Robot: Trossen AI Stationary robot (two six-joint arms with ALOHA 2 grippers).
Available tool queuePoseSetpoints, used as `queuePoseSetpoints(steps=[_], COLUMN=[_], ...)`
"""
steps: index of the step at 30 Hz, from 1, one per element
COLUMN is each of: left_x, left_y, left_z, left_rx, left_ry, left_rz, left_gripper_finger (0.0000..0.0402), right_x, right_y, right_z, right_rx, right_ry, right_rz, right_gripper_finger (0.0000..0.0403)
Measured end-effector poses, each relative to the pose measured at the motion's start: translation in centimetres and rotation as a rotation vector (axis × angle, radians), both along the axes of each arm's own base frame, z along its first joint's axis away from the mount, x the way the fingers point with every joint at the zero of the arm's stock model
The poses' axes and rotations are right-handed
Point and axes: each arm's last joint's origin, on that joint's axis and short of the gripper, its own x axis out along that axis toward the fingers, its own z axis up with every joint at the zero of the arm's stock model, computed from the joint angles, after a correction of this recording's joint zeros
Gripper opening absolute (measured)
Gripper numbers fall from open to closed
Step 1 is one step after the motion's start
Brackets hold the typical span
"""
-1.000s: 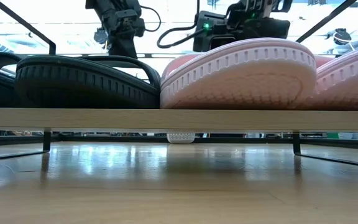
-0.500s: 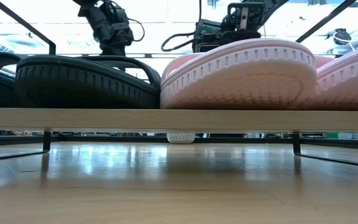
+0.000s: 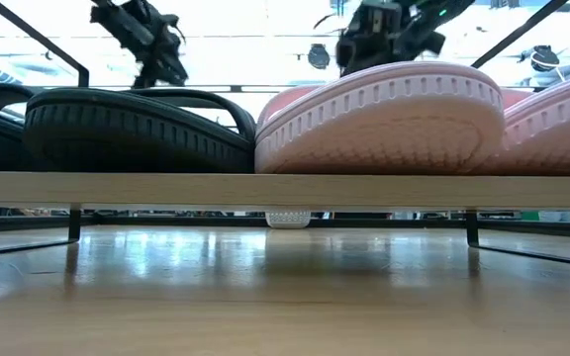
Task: Pick and place slides into the shelf
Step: Return to Home Position
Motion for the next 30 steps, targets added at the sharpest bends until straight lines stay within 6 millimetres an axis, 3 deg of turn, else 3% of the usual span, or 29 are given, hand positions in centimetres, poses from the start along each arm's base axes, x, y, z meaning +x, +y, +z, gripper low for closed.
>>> queuePoseSetpoints(steps=[5, 10, 14, 18, 22, 26, 30], left_x=[-2.9, -5.5, -7.3, -9.3, -11.4, -13.5, -14.9], left_y=[-3.4, -10.0, -15.5, -20.2, -24.3, -28.0, -31.6], left_z=[4.8, 10.2, 12.4, 13.1, 12.9, 11.4, 9.6], left_rx=[0.112, 0.315, 0.397, 0.441, 0.396, 0.351, 0.345], left_ry=[-0.148, -0.278, -0.365, -0.426, -0.475, -0.46, -0.457], left_rz=[0.023, 0.002, -0.02, -0.01, 0.04, 0.131, 0.24], left_gripper_finger=[0.0104, 0.0104, 0.0104, 0.0104, 0.0104, 0.0104, 0.0104], right_x=[-4.9, -10.0, -13.4, -16.2, -18.2, -19.0, -18.5], right_y=[-1.0, 0.7, 2.7, 4.7, 6.2, 7.4, 7.7], right_z=[5.4, 10.4, 13.5, 15.6, 16.4, 16.1, 14.9], right_rx=[-0.173, -0.369, -0.482, -0.453, -0.392, -0.343, -0.308], right_ry=[-0.142, -0.308, -0.465, -0.618, -0.697, -0.68, -0.597], right_rz=[-0.182, -0.345, -0.479, -0.543, -0.528, -0.45, -0.47], right_gripper_finger=[0.0153, 0.0153, 0.0153, 0.0153, 0.0153, 0.0153, 0.0153])
